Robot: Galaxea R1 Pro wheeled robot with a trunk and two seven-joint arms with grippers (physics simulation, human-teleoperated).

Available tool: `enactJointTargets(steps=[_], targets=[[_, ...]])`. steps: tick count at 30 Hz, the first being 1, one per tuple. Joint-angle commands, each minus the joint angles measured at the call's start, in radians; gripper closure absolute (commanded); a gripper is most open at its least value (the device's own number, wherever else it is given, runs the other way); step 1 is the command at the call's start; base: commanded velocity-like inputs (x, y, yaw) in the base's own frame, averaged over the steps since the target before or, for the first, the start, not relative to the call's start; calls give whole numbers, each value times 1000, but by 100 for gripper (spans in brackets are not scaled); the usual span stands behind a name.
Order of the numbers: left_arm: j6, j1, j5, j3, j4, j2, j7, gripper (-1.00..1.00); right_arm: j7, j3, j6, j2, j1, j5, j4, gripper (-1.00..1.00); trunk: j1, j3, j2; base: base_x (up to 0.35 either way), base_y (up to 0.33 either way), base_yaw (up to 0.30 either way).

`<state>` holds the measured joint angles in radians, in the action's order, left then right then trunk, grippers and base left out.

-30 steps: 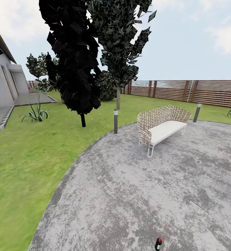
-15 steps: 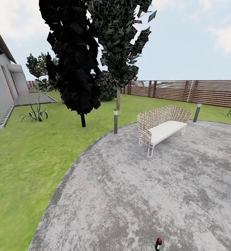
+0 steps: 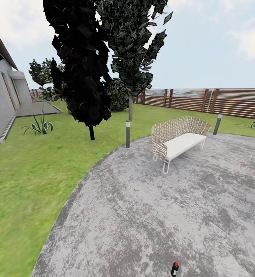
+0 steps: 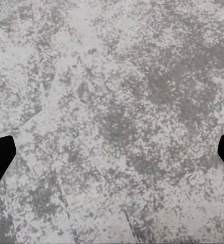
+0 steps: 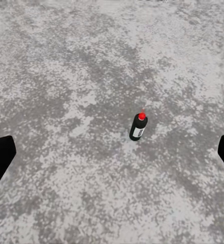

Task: Pick up the pesticide atomizer in the garden and spray insectifuge to fully cover both potted plants in the garden.

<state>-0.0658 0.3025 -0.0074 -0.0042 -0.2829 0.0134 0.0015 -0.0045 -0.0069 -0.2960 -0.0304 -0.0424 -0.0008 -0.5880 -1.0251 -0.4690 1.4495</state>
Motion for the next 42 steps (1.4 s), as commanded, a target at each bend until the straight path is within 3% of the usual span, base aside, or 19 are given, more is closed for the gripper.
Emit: enactJointTargets(steps=[1,8,42], targets=[[-120,-12,-1,0,19,3,2,-100,-1,2,-6,-2,-1,2,6,-100,0,-1,1,0,0,-106],[-127,-11,0,0,22,3,3,-100,-2,-2,-8,-2,-1,1,45,-100,0,2,1,0,0,-222],[-127,-10,-1,-2,24,2,2,-100,-2,-1,-8,-2,-1,1,51,-100,0,5,1,0,0,-265]])
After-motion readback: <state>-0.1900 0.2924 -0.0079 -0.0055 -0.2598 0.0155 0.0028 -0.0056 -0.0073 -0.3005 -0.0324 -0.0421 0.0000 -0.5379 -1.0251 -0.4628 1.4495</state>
